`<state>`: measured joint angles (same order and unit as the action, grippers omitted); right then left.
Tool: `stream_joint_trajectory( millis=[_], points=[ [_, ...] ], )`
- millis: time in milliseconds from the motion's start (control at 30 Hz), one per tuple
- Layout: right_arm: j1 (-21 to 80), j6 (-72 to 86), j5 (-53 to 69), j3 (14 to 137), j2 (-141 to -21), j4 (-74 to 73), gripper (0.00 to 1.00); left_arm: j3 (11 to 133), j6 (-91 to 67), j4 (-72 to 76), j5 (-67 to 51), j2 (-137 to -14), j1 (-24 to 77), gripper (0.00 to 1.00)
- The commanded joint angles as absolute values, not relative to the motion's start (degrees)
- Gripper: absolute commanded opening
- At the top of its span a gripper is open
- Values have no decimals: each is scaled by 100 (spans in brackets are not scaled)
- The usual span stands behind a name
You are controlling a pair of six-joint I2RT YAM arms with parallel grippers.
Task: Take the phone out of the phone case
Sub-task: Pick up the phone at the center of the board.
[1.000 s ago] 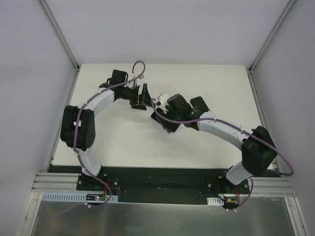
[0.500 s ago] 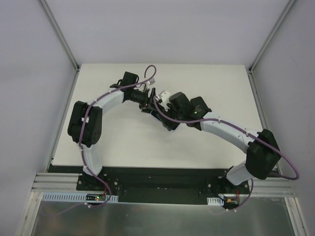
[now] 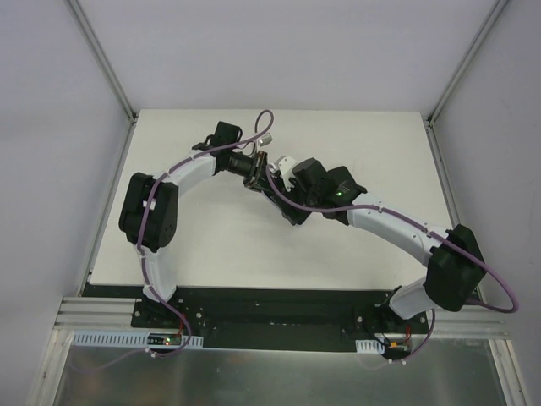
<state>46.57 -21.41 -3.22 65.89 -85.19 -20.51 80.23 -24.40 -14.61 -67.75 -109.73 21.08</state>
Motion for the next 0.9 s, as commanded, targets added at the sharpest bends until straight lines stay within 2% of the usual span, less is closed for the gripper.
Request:
stream_joint_trajectory(
  millis=[0,133,233,433,667,867],
  points=[
    [4649,-2030,-624,6732,-8156,-1591,44,8226,-2549,-1512,-6811,-10916,2127,0],
    [4650,-2004,-589,6724,-8034,-1749,87,8297,-2435,-1512,-6882,-10785,2013,0],
    [4632,-1995,-396,6741,-7884,-1977,98,8411,-2059,-1695,-6891,-10565,1907,0],
    [4387,-1829,315,6873,-7489,-2478,99,8859,-679,-2899,-6873,-10214,1863,0],
    [3473,-1749,2195,6952,-7137,-2681,97,8790,991,-3928,-6882,-9239,1863,0],
    [3190,-2004,3522,7022,-7207,-2830,94,8552,1529,-4078,-6733,-8517,1986,0]
  ],
)
